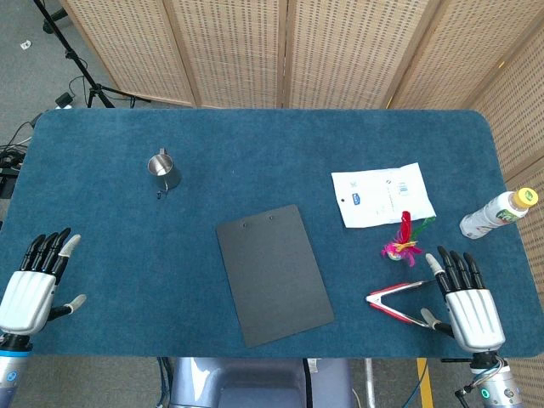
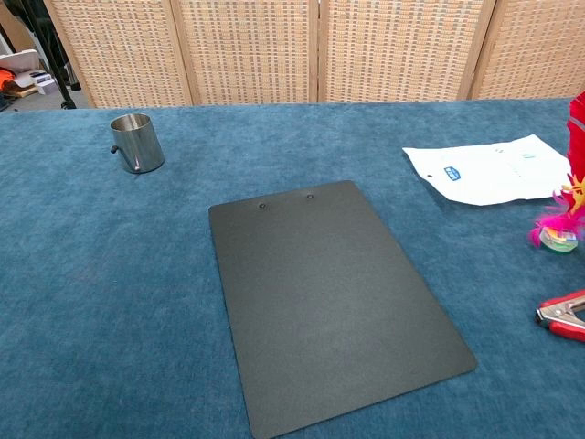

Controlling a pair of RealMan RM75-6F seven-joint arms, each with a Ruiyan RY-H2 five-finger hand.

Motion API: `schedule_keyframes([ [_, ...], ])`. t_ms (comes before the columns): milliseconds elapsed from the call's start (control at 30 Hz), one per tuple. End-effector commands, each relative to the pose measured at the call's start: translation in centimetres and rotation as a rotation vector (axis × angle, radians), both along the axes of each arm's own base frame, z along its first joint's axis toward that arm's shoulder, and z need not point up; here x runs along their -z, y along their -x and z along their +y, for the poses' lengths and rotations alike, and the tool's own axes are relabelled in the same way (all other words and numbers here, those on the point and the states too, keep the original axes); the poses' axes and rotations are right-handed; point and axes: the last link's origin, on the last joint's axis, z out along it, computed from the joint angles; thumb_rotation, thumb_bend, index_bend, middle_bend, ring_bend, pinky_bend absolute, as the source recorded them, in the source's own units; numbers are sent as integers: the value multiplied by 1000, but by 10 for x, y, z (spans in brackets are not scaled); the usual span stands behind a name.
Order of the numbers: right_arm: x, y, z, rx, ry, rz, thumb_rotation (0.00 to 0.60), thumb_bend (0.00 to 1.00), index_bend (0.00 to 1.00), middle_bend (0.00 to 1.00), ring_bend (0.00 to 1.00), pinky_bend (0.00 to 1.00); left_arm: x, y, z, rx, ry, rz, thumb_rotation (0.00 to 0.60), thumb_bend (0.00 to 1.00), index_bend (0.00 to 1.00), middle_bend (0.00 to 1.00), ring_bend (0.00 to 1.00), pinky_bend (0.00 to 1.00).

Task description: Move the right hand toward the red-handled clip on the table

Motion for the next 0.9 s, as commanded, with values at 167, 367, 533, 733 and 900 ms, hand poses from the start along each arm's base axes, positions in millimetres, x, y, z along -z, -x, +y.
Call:
schedule_keyframes([
  [167, -1, 1, 1, 7, -1, 0, 600, 234, 0, 0, 0, 0, 1, 0, -1, 1, 8, 1, 600, 22, 0, 0, 0, 0],
  [367, -3, 0, 3, 7, -1, 2, 600, 234, 0, 0, 0, 0, 1, 0, -1, 2, 10, -1, 600, 22, 0, 0, 0, 0],
  [533, -3, 0, 2, 11, -2, 5, 600, 234, 0, 0, 0, 0, 1, 0, 0, 1, 14, -1, 600, 22, 0, 0, 0, 0],
  [733, -2, 1, 1, 22, -9, 7, 600, 234, 0, 0, 0, 0, 1, 0, 1, -1, 13, -1, 600, 22, 0, 0, 0, 0],
  [900, -2, 2, 2, 34, -18, 10, 600, 245, 0, 0, 0, 0, 1, 0, 1, 0, 14, -1, 600, 22, 0, 0, 0, 0],
])
